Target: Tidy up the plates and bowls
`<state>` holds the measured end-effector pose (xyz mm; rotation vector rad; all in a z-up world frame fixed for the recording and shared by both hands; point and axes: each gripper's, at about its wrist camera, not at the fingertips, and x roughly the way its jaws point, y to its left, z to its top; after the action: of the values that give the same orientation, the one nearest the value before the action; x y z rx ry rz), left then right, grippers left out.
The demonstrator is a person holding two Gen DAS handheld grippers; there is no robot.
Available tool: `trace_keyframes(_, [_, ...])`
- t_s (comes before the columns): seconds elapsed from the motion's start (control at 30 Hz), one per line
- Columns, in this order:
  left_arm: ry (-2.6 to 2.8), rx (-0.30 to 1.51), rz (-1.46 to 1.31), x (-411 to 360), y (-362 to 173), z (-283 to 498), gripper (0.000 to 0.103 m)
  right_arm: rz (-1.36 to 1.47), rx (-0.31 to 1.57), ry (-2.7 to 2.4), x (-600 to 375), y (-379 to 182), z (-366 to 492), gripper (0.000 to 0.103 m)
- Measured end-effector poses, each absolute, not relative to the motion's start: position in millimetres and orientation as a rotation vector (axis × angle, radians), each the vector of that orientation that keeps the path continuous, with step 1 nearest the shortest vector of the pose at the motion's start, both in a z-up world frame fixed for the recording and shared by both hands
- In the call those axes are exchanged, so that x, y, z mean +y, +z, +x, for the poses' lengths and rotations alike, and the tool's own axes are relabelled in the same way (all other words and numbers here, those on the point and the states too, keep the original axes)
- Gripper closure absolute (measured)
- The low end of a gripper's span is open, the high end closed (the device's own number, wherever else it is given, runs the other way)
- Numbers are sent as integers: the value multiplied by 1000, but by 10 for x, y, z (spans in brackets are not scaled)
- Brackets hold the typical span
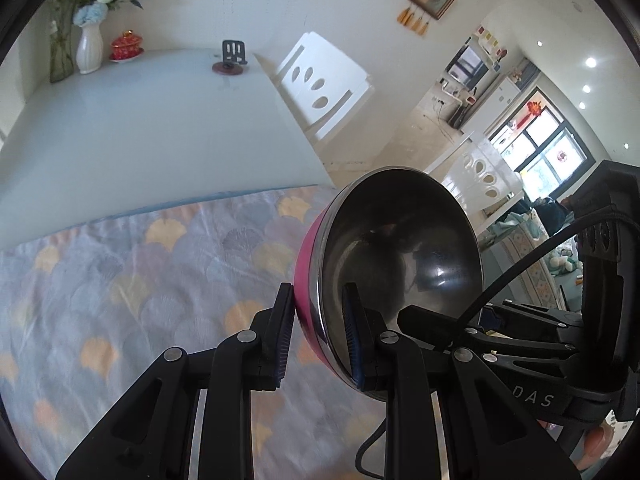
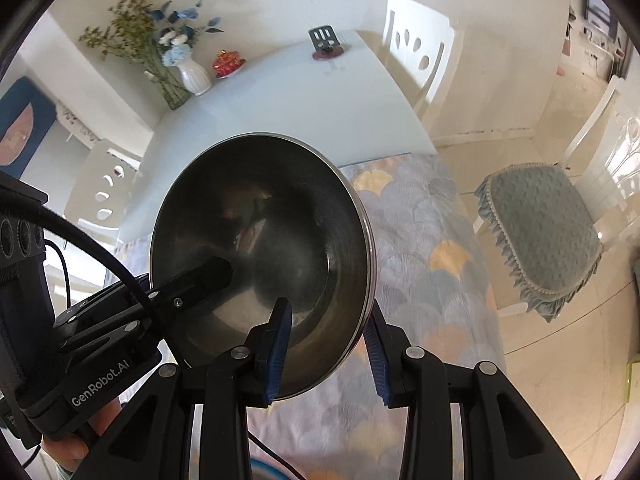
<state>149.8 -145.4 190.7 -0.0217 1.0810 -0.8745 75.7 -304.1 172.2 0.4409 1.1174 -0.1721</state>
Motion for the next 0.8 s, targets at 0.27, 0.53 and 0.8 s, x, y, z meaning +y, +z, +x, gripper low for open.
trace_keyframes(0.27, [-843, 1052, -52, -969, 2172, 799, 82, 444, 1117, -146, -2598, 1990, 78, 68])
trace_keyframes(0.53, [-796, 1025, -79, -491, 2268, 190, 82, 449, 1149, -79, -2125, 2006, -511, 68])
trace_keyframes(0.8, [-758, 1077, -129, -167, 2011, -219, 82, 434, 1211, -42, -1790, 1778, -918, 68])
